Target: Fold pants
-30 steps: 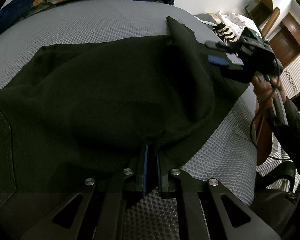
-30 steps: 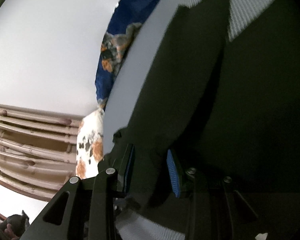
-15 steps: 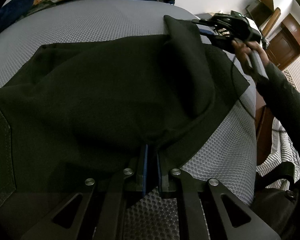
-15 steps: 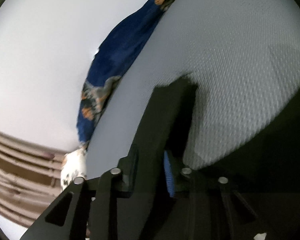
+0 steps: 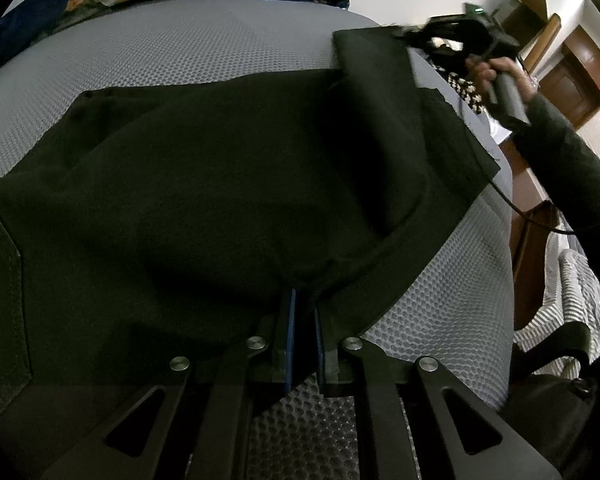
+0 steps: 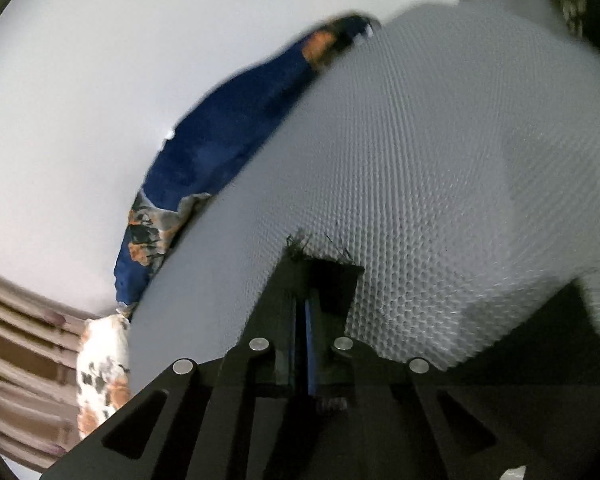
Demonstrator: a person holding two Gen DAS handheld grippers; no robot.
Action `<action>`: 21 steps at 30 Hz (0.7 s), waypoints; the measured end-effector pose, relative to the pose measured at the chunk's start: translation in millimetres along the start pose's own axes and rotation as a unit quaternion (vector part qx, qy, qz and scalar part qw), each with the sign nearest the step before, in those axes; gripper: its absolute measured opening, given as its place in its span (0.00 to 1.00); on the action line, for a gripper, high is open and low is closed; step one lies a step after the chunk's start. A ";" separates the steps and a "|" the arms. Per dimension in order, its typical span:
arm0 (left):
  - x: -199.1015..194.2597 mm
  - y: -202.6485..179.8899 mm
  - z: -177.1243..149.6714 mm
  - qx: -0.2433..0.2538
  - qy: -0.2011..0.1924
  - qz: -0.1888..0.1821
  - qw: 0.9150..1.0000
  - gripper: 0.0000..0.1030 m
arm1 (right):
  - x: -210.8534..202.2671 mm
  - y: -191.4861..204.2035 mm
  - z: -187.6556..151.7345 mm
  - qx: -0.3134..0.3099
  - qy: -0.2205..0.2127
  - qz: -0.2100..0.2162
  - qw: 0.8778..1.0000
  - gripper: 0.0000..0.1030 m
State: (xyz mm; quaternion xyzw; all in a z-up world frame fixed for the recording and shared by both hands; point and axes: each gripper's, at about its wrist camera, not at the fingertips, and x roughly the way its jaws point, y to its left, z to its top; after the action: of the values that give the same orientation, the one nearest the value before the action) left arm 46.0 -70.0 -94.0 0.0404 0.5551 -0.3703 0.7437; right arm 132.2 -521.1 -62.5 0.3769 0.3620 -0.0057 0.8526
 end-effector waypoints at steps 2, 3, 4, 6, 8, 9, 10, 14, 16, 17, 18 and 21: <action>-0.2 -1.6 -0.1 0.002 -0.001 0.001 1.000 0.09 | -29.6 0.6 -5.7 -0.014 -0.021 -0.023 0.999 0.04; -0.2 -2.4 -0.1 0.004 -0.001 0.002 1.000 0.09 | -45.0 -1.7 -10.1 -0.017 -0.033 -0.035 0.999 0.04; 0.1 -3.5 -0.6 0.006 -0.002 0.003 1.000 0.09 | -55.7 -4.2 -15.1 -0.014 -0.038 -0.044 0.998 0.04; 0.1 -7.2 -1.0 0.013 -0.003 0.006 1.000 0.09 | -83.4 -18.4 -32.9 -0.003 -0.049 -0.075 0.996 0.04; -1.1 -13.0 -1.3 0.028 -0.006 0.008 1.000 0.09 | -106.9 -38.3 -54.2 0.008 -0.055 -0.112 0.992 0.03; -0.9 -15.8 -1.3 0.037 -0.005 0.011 0.999 0.09 | -115.9 -51.9 -66.7 0.021 -0.051 -0.127 0.990 0.03; -0.4 -18.6 -0.8 0.045 -0.004 0.012 0.999 0.10 | -122.6 -67.7 -79.8 0.041 -0.047 -0.137 0.989 0.03; 6.5 -25.9 1.7 0.069 0.009 0.017 0.997 0.10 | -126.7 -110.1 -116.2 0.080 -0.029 -0.168 0.982 0.03; 9.2 -29.5 1.6 0.081 0.013 0.021 0.996 0.10 | -123.8 -124.2 -131.6 0.104 -0.024 -0.174 0.979 0.02; 8.7 -30.0 1.9 0.086 0.014 0.021 0.996 0.11 | -129.3 -128.9 -135.6 0.103 -0.034 -0.170 0.980 0.01; 8.8 -30.1 2.1 0.089 0.016 0.019 0.996 0.11 | -133.0 -129.1 -137.8 0.107 -0.040 -0.169 0.979 0.01; 6.6 -30.3 4.7 0.096 0.021 0.015 0.995 0.11 | -141.2 -123.0 -140.5 0.100 -0.050 -0.170 0.979 0.01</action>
State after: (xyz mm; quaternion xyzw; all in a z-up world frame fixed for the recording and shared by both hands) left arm 32.4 -97.5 -87.3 0.1283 0.5319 -0.4095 0.7300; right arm -92.9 -555.4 -117.0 0.3925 0.3748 -0.2054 0.8144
